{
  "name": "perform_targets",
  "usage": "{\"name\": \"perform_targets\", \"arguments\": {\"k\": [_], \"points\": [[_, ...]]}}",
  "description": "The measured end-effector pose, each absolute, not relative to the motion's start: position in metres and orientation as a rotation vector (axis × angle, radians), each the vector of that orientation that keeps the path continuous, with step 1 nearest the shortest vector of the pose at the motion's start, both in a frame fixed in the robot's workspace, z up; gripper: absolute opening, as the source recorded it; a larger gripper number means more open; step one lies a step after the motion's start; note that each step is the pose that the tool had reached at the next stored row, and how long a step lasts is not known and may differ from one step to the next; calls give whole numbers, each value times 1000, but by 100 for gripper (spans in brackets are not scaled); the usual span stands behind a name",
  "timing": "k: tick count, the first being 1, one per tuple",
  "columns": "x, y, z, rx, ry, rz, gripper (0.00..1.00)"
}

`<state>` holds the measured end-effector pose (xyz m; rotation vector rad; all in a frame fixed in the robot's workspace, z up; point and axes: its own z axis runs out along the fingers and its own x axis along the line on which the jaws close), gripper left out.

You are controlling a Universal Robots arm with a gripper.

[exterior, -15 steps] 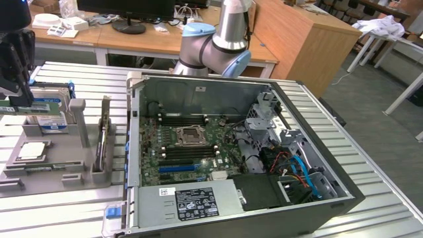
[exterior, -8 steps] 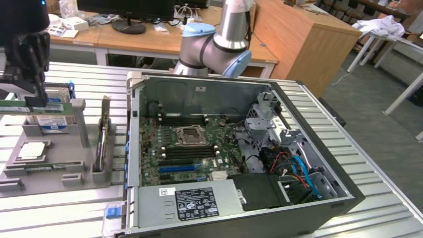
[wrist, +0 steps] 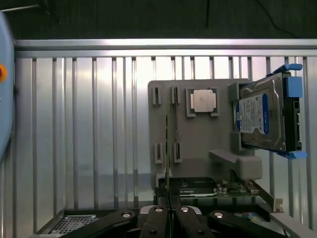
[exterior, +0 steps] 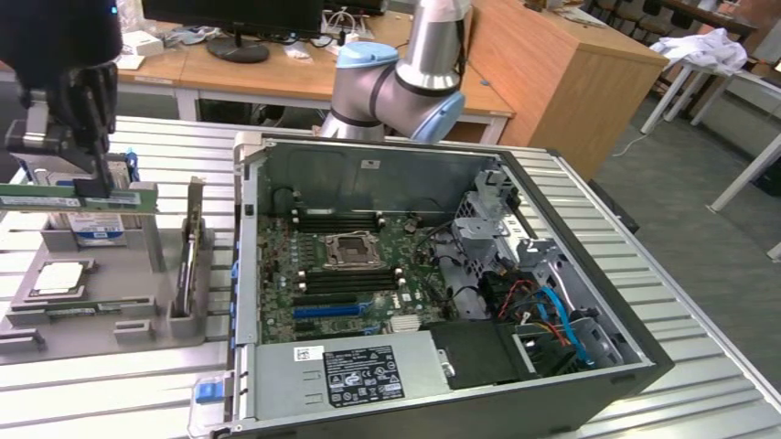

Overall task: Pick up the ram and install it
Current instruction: 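Pick up the ram and move it above insertion slot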

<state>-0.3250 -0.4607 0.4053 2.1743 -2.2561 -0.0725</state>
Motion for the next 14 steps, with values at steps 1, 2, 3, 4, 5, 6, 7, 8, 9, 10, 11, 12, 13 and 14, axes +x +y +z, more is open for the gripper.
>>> {"name": "perform_targets", "arguments": {"k": [1,2,3,4,5,6,7,8,9,10,11,12,13,14], "points": [[-323,-461,405,2174,-2256,-72,12],[-320,-461,405,2174,-2256,-73,12],[-318,-461,405,2174,-2256,-73,12],[-316,-461,405,2174,-2256,-73,12],[-313,-461,405,2174,-2256,-73,12],[-311,-461,405,2174,-2256,-73,12],[-309,-461,405,2174,-2256,-73,12],[-307,-461,405,2174,-2256,-73,12],[-305,-461,405,2174,-2256,-73,12],[-303,-461,405,2174,-2256,-73,12],[-301,-461,405,2174,-2256,-73,12],[-299,-461,405,2174,-2256,-73,12],[-296,-461,405,2174,-2256,-73,12],[-294,-461,405,2174,-2256,-73,12]]}}
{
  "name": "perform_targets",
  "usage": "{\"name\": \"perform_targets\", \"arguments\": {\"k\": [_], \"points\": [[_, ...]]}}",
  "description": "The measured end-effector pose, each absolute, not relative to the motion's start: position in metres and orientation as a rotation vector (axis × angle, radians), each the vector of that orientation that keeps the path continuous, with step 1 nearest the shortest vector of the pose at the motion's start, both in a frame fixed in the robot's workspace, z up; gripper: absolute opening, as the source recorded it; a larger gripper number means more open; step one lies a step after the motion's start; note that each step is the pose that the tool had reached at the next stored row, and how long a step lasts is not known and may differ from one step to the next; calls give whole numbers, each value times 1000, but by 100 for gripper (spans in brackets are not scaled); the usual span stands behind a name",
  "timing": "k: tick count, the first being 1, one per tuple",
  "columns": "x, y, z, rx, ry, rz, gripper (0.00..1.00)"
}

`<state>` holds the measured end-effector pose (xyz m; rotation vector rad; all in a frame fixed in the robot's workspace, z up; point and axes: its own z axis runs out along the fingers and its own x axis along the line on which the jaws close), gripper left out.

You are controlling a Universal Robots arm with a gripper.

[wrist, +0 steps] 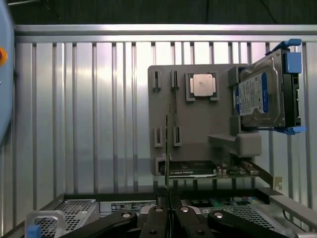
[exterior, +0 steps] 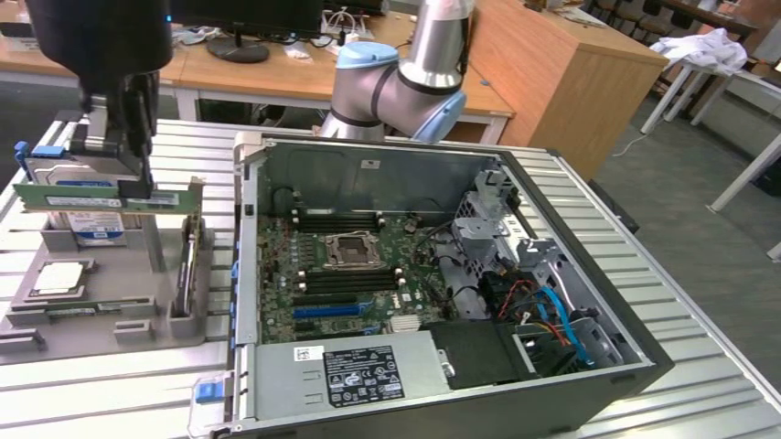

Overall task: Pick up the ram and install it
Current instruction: 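Pick up the ram and move it above insertion slot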

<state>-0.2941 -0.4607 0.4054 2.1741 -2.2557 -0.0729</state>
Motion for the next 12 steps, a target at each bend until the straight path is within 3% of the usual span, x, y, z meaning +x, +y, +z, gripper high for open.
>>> {"name": "perform_targets", "arguments": {"k": [12], "points": [[-267,-461,405,2174,-2255,-74,12]]}}
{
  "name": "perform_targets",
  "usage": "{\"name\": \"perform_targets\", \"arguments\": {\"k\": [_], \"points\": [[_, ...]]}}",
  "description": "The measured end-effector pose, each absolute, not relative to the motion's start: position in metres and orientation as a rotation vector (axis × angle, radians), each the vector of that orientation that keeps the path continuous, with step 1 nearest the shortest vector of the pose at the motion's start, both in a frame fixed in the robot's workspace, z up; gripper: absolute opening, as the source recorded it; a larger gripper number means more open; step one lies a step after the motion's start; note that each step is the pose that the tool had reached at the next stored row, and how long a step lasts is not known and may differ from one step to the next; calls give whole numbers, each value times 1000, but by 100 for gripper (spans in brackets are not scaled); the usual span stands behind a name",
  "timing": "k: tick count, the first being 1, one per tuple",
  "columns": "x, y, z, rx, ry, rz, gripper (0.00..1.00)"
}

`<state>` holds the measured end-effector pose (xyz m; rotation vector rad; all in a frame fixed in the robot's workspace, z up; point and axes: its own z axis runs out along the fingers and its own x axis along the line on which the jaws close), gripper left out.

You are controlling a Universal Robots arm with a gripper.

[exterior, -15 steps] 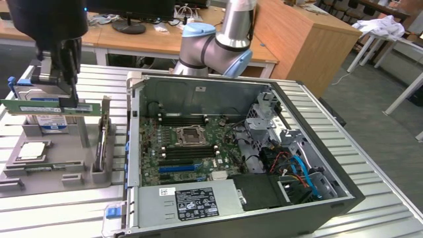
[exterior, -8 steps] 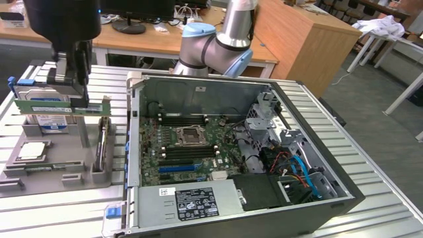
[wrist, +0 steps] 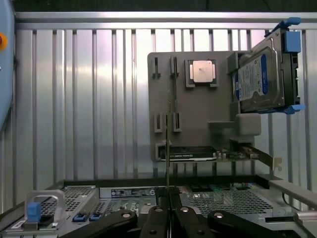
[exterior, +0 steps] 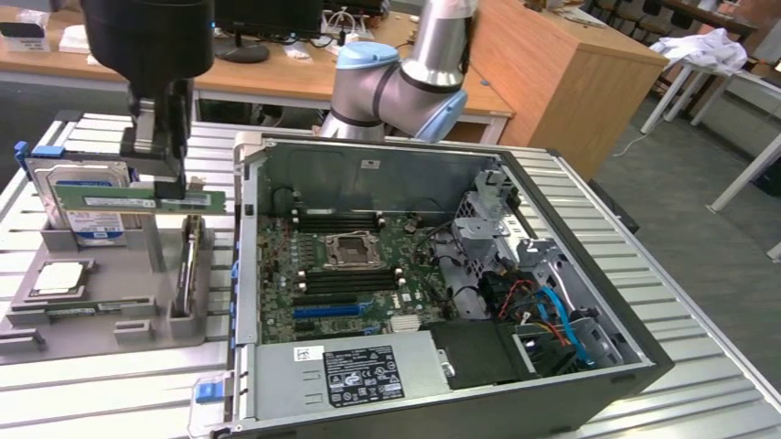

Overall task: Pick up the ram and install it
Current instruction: 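Pick up the ram and move it above insertion slot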

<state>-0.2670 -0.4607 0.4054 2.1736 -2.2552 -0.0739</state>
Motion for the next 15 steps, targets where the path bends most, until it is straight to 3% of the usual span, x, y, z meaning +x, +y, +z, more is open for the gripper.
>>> {"name": "perform_targets", "arguments": {"k": [15], "points": [[-235,-461,405,2173,-2255,-74,12]]}}
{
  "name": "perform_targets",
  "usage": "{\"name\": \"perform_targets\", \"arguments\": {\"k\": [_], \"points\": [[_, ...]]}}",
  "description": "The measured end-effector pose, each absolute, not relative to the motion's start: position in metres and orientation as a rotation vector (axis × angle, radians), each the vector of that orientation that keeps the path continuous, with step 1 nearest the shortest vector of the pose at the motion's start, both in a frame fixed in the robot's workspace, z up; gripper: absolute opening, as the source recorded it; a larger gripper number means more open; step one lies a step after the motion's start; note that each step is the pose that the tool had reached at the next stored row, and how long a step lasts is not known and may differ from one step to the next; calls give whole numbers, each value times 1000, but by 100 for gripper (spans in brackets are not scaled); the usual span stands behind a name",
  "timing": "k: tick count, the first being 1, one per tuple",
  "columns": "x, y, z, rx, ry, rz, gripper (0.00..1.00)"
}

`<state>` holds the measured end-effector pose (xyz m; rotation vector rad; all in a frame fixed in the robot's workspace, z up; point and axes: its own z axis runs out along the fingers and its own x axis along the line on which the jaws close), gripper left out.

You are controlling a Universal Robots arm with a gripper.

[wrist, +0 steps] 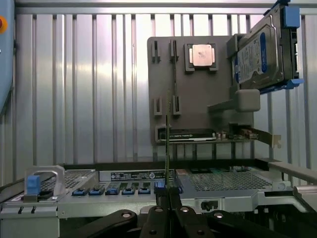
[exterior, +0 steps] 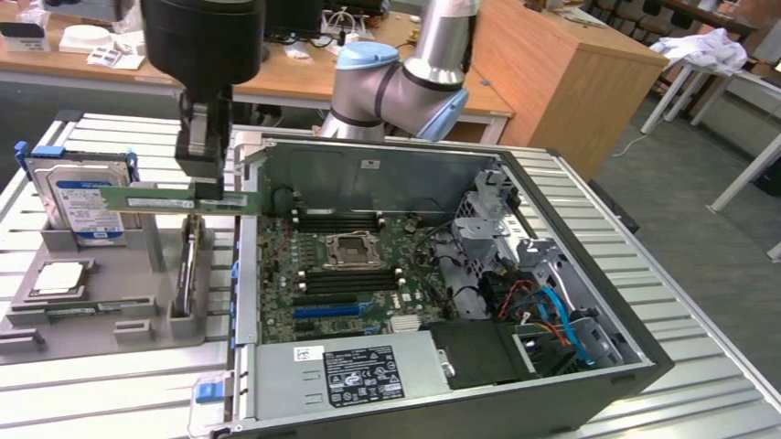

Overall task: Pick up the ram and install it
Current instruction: 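Pick up the ram and move it above insertion slot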

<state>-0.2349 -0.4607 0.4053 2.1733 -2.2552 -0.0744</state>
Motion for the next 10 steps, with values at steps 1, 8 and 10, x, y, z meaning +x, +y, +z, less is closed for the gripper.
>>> {"name": "perform_targets", "arguments": {"k": [1,8,10], "points": [[-233,-461,405,2173,-2255,-74,12],[-218,-461,405,2173,-2255,-74,12],[-214,-461,405,2173,-2255,-74,12]]}}
